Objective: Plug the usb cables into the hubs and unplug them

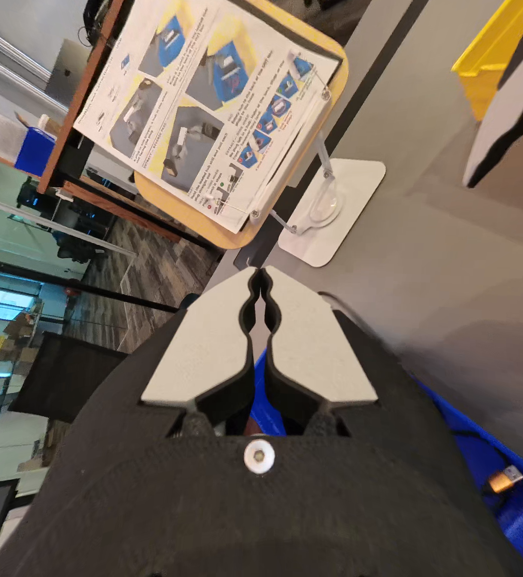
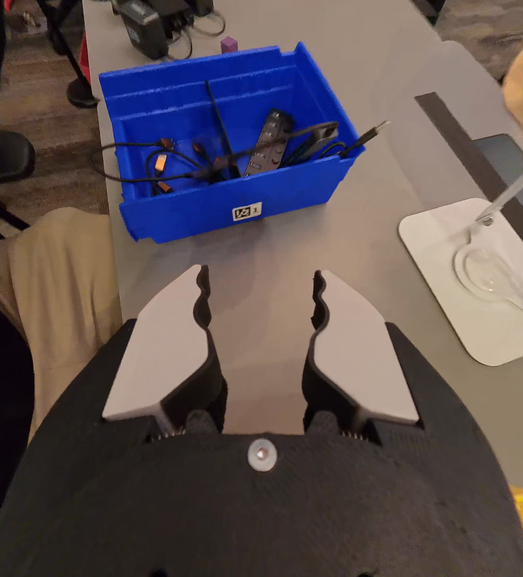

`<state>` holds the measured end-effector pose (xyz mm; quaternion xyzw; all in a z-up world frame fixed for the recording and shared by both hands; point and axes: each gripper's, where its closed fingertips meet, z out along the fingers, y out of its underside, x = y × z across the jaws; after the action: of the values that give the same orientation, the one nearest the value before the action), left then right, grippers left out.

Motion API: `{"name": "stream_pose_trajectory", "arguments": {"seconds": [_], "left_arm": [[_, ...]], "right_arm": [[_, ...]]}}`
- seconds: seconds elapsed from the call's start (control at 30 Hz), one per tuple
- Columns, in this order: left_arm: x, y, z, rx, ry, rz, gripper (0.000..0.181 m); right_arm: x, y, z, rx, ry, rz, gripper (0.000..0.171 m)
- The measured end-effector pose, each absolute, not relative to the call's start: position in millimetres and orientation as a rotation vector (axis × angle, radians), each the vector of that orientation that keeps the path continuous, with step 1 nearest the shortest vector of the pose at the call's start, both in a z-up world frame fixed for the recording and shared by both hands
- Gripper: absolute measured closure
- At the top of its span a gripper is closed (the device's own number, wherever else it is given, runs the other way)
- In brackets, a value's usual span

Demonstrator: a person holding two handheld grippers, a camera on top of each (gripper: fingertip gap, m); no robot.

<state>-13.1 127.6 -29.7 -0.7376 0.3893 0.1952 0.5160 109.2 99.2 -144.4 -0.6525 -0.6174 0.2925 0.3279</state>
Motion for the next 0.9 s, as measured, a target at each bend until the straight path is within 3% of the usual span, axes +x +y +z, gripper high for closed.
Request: {"name": "stream_pose_trajectory", "arguments": {"seconds": [0.23,0.37,0.43,0.77,0.9], "left_arm": [[-32,136,-130,-2.153,1.031,0.248,0.164],[-34,132,-183,-2.294,1.155,0.151,0.137],[-47,131,-204,-2.349,1.192,0.199,0.138],[-44,85,-230,-2.545,1.187,-0.144,0.135],[-49,68,-241,-2.559,1.311,-0.073,0.134]], "right_arm": [[110,97,-149,-1.717,-1.639,0.744,0.109],[116,102,-149,-1.731,-1.629,0.726,0.110],[117,104,-151,-1.740,-1.630,0.724,0.110],[123,110,-160,-1.774,-1.635,0.703,0.110],[126,112,-157,-1.776,-1.624,0.698,0.110]]}}
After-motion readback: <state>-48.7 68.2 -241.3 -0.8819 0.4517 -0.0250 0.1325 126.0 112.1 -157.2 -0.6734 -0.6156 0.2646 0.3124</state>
